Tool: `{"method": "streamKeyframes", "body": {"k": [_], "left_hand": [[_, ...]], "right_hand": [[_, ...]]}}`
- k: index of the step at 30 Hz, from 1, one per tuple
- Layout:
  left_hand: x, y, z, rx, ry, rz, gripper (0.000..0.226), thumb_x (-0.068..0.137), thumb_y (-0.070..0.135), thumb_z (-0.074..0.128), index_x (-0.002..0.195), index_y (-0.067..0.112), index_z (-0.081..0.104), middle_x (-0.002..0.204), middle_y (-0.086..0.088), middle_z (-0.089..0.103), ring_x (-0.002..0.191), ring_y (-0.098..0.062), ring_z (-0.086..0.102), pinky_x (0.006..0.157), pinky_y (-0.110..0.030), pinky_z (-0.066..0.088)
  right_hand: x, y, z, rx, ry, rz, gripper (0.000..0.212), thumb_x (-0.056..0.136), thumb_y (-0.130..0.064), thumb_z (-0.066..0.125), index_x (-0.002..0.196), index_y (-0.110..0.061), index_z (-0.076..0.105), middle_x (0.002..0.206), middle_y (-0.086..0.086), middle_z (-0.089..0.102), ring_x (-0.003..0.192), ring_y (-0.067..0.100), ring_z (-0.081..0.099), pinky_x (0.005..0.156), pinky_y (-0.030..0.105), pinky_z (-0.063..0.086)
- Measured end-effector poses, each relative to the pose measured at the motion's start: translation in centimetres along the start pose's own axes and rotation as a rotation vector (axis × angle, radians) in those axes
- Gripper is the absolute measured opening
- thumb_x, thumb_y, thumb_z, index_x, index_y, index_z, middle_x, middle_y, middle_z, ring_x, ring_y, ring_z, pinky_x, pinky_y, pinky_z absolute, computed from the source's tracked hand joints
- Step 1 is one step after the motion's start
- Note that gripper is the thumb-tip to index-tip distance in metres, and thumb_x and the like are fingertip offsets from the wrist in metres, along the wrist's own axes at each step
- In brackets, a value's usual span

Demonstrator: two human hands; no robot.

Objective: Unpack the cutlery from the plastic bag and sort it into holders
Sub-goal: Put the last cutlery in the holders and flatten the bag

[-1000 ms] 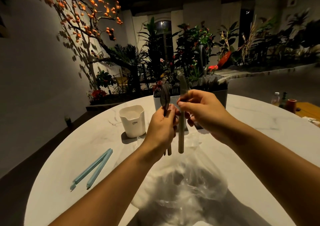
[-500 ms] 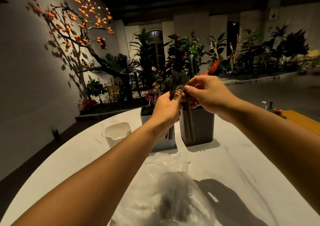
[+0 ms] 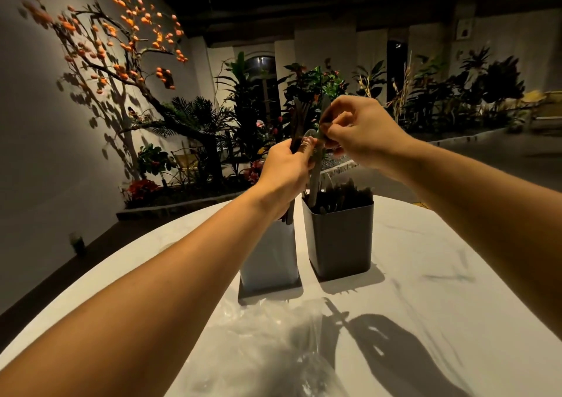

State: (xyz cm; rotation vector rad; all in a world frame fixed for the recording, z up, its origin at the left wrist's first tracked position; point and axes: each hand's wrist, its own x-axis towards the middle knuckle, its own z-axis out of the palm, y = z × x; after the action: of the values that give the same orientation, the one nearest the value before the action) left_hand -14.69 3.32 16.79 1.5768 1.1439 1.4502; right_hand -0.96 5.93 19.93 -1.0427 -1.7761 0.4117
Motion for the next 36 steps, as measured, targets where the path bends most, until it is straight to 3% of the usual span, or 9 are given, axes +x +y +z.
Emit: {"method": "streamKeyframes", "body": {"k": [6, 10, 15, 20, 23, 25, 27, 32, 36], "left_hand": [[1.7, -2.2, 0.2, 0.036, -0.020, -0.097, 0.028, 0.108, 0.023, 0.044, 0.112, 0.005, 0.065, 0.066, 0.001, 0.045, 0.043, -0.005, 0.041, 0.043, -0.018, 0.032], [2.9, -4.1, -0.3, 0.057, 0.013, -0.168, 0.028, 0.107, 0.030, 0.044, 0.115, 0.010, 0.063, 0.065, 0.003, 0.045, 0.049, -0.009, 0.038, 0.047, -0.023, 0.032], [2.9, -5.0, -1.4, -0.201, -0.102, -0.242, 0.016, 0.106, 0.025, 0.039, 0.097, 0.014, 0.044, 0.060, 0.003, 0.043, 0.045, -0.009, 0.028, 0.042, -0.021, 0.022], [2.2, -5.8, -2.8, -0.239, -0.180, -0.246, 0.030, 0.109, 0.025, 0.033, 0.084, 0.016, 0.047, 0.062, 0.003, 0.046, 0.048, -0.010, 0.031, 0.046, -0.024, 0.020], [1.8, -6.1, -3.6, -0.179, -0.189, -0.229, 0.028, 0.109, 0.026, 0.034, 0.089, 0.014, 0.050, 0.063, 0.003, 0.047, 0.050, -0.011, 0.033, 0.047, -0.024, 0.023], [1.4, -6.2, -3.9, -0.153, -0.209, -0.226, 0.025, 0.109, 0.025, 0.036, 0.092, 0.014, 0.051, 0.062, 0.004, 0.045, 0.051, -0.010, 0.032, 0.048, -0.024, 0.022], [0.5, -6.0, -4.2, -0.147, -0.232, -0.249, 0.024, 0.106, 0.022, 0.038, 0.088, 0.014, 0.051, 0.061, 0.004, 0.040, 0.051, -0.010, 0.028, 0.048, -0.025, 0.020], [-1.5, -5.7, -5.4, -0.039, -0.310, -0.269, 0.015, 0.098, 0.014, 0.047, 0.084, 0.017, 0.043, 0.061, 0.004, 0.034, 0.049, -0.008, 0.028, 0.047, -0.021, 0.025], [-2.6, -6.0, -6.4, 0.239, -0.207, -0.248, 0.007, 0.105, 0.015, 0.042, 0.101, 0.020, 0.045, 0.070, -0.001, 0.043, 0.057, -0.011, 0.039, 0.051, -0.026, 0.034]], "right_hand": [[1.4, 3.0, 1.5, -0.147, 0.021, 0.015, 0.012, 0.095, -0.014, 0.061, 0.097, -0.026, 0.063, 0.094, -0.002, 0.069, 0.090, 0.011, 0.065, 0.068, 0.018, 0.047], [1.5, 5.2, 2.3, -0.199, 0.007, 0.060, 0.012, 0.093, -0.017, 0.064, 0.104, -0.019, 0.069, 0.101, 0.001, 0.071, 0.094, 0.015, 0.066, 0.085, 0.030, 0.054], [2.1, 8.0, 3.8, -0.404, -0.141, 0.180, 0.016, 0.091, -0.024, 0.069, 0.105, -0.018, 0.074, 0.099, 0.004, 0.073, 0.090, 0.019, 0.067, 0.086, 0.040, 0.058], [2.5, 8.4, 4.9, -0.697, -0.170, 0.172, 0.044, 0.093, -0.032, 0.063, 0.134, -0.019, 0.054, 0.129, 0.010, 0.060, 0.116, 0.030, 0.056, 0.097, 0.046, 0.050], [2.0, 6.7, 4.7, -0.363, -0.063, 0.073, 0.027, 0.101, -0.030, 0.053, 0.123, -0.018, 0.064, 0.116, 0.004, 0.065, 0.104, 0.020, 0.060, 0.089, 0.037, 0.053], [1.2, 4.5, 4.9, 0.015, -0.132, 0.151, 0.030, 0.104, -0.034, 0.046, 0.110, -0.016, 0.070, 0.100, 0.000, 0.067, 0.088, 0.011, 0.061, 0.071, 0.020, 0.051], [0.3, 2.6, 5.1, 0.248, -0.238, 0.265, 0.037, 0.101, -0.046, 0.045, 0.103, -0.018, 0.069, 0.095, 0.001, 0.067, 0.081, 0.012, 0.061, 0.066, 0.020, 0.047], [-1.1, 1.6, 6.1, 0.393, -0.336, 0.256, 0.029, 0.096, -0.035, 0.060, 0.105, -0.010, 0.071, 0.087, 0.005, 0.066, 0.070, 0.012, 0.058, 0.061, 0.023, 0.046], [-2.1, 0.6, 7.2, 0.368, -0.398, 0.272, 0.055, 0.082, -0.062, 0.061, 0.094, -0.010, 0.073, 0.082, 0.006, 0.072, 0.076, 0.015, 0.063, 0.071, 0.027, 0.050]]}}
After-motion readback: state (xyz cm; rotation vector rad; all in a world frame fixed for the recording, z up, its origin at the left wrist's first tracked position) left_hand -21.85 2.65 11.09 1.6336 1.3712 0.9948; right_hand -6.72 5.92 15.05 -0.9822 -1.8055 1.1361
